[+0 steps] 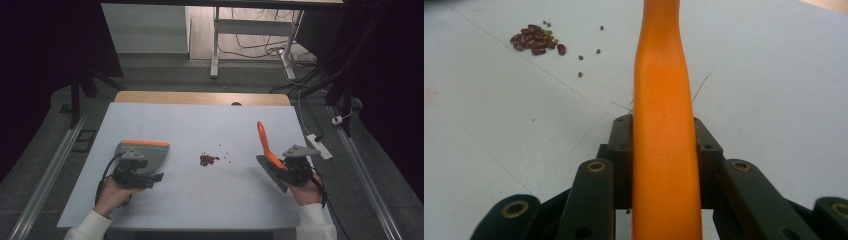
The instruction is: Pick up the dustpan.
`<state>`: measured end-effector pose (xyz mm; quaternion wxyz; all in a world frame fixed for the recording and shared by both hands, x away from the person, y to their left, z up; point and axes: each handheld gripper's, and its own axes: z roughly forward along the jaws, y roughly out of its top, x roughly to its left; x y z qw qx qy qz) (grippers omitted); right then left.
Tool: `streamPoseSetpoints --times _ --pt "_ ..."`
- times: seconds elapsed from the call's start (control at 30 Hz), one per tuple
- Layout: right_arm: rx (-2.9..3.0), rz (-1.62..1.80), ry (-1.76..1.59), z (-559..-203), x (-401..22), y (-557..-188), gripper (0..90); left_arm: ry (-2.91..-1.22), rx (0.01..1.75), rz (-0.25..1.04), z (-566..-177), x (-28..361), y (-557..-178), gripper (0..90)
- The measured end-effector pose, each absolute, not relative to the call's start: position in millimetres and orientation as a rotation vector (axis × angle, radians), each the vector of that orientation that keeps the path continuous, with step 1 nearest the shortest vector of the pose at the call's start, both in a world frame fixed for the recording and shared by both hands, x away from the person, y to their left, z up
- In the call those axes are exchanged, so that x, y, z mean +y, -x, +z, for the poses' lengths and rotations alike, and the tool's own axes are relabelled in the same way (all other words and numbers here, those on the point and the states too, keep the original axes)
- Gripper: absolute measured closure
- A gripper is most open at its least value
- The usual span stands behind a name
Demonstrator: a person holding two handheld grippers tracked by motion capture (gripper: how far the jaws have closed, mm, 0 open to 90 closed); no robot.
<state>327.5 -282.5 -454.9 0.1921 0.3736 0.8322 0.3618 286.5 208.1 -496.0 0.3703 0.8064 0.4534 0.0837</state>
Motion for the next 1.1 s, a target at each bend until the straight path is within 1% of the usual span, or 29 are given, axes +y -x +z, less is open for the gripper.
streamPoseSetpoints --times 1.1 --pt "2.333 1.005 -1.045 -453.8 -279.7 -326.2 70.0 -2.117 1.169 0.174 -492.8 203.5 -284.2 17.9"
